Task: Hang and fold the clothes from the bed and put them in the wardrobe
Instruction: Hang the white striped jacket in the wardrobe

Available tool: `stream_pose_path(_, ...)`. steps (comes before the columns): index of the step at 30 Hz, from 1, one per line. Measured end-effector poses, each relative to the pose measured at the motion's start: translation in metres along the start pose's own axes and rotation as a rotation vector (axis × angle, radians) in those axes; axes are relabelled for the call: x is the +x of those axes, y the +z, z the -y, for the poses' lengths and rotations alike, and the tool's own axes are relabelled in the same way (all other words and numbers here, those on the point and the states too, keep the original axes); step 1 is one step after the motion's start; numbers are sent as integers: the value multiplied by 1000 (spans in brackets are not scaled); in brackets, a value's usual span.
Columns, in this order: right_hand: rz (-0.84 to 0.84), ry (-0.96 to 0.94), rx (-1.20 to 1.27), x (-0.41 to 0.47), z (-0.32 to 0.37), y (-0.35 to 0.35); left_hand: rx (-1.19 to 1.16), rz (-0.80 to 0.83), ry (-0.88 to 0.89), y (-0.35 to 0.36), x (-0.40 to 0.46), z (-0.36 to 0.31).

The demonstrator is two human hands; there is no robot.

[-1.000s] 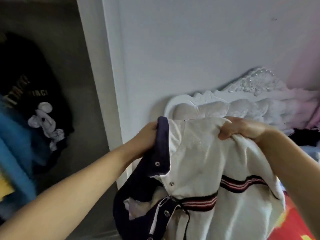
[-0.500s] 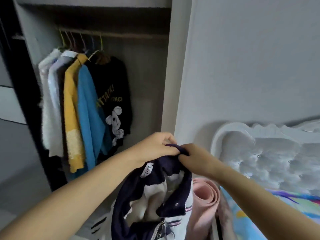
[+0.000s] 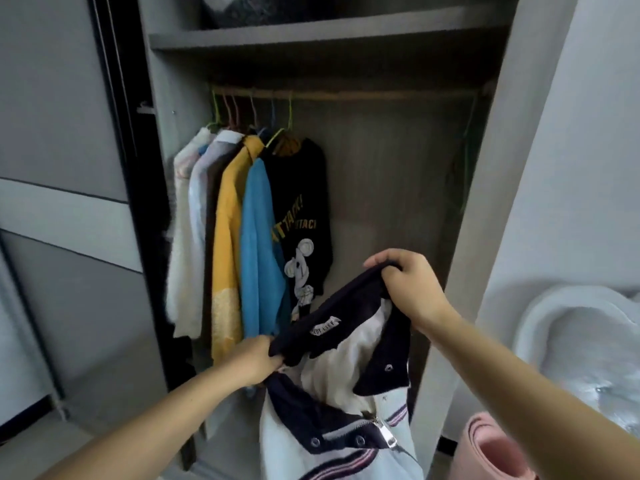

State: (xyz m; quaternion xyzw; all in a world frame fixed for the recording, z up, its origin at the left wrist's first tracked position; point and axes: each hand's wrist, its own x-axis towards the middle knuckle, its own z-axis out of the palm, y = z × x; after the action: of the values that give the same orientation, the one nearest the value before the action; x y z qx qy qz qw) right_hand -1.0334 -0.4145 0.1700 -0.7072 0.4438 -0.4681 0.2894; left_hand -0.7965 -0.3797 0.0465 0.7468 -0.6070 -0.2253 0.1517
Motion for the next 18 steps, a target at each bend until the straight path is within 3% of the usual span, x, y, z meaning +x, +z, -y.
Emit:
stream_pose_path(6, -70, 1, -159, 57, 7, 35, -966, 83, -214, -52, 66, 8)
stream_pose_path(10, -31, 92, -500, 73, 0, 22, -1088, 137, -191, -77, 97, -23)
stream_pose_path(15, 292, 311, -826, 90, 0, 7, -1213, 313, -76, -107, 128, -80)
stream_pose_path(18, 187, 218, -976, 128, 25, -9, -1260, 311, -37, -118, 148, -107)
